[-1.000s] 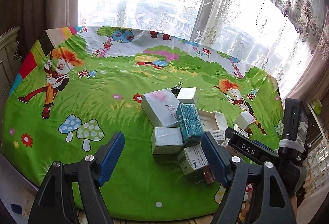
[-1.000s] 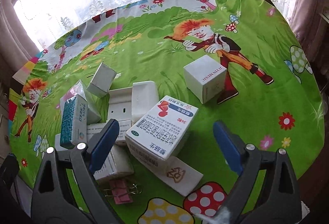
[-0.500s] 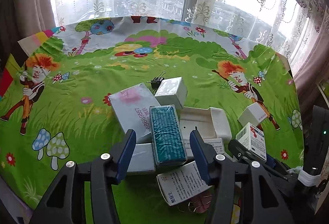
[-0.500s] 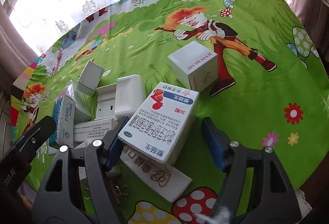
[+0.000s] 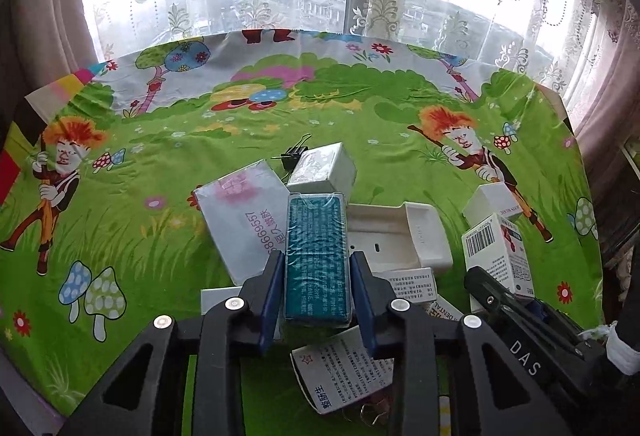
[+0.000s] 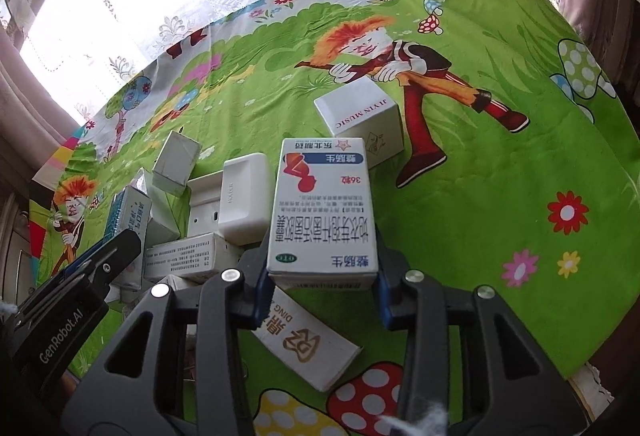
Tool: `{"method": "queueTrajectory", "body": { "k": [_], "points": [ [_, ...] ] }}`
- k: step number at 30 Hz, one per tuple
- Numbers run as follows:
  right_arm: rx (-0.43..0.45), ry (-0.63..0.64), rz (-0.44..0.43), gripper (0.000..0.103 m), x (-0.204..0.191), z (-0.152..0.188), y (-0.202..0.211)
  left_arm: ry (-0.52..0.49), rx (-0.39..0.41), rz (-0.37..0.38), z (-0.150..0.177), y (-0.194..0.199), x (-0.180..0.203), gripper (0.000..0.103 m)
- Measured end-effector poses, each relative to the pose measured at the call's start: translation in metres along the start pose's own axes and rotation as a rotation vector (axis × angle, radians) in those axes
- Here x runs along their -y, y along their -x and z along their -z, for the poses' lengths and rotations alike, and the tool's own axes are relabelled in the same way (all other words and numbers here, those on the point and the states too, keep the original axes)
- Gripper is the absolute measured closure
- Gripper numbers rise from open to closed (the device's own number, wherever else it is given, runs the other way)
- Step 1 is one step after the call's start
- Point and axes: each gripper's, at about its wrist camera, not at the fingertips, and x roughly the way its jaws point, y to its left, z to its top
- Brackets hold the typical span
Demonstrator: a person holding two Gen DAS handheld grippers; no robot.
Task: Organize rigid objects
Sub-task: 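Grasp the teal box with the left tool while the right tool grasps the white red-printed medicine box, then carry both boxes into the storage box and open both tools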
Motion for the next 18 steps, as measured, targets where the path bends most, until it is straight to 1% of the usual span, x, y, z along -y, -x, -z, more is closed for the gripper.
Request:
{"method": "queueTrajectory", "body": {
  "k": [3, 10, 14, 18],
  "points": [
    [0.017, 0.002, -0.007, 0.058, -0.001, 0.0, 0.004, -0.004, 0.012, 0.003, 0.001, 0.006, 0.001, 0.069],
    [0.053, 0.021, -0.026, 0.058, -0.006, 0.002, 0.015, -0.012, 0.035, -0.019, 0.008, 0.024, -0.002, 0.069],
    [0.073, 0.052, -0.047, 0.058, -0.015, 0.005, 0.024, 0.008, 0.04, -0.039, 0.015, 0.034, -0.014, 0.069],
    [0.076, 0.092, -0.086, 0.058, -0.028, 0.012, 0.032, 0.044, 0.043, -0.052, 0.023, 0.044, -0.031, 0.069]
  ]
}}
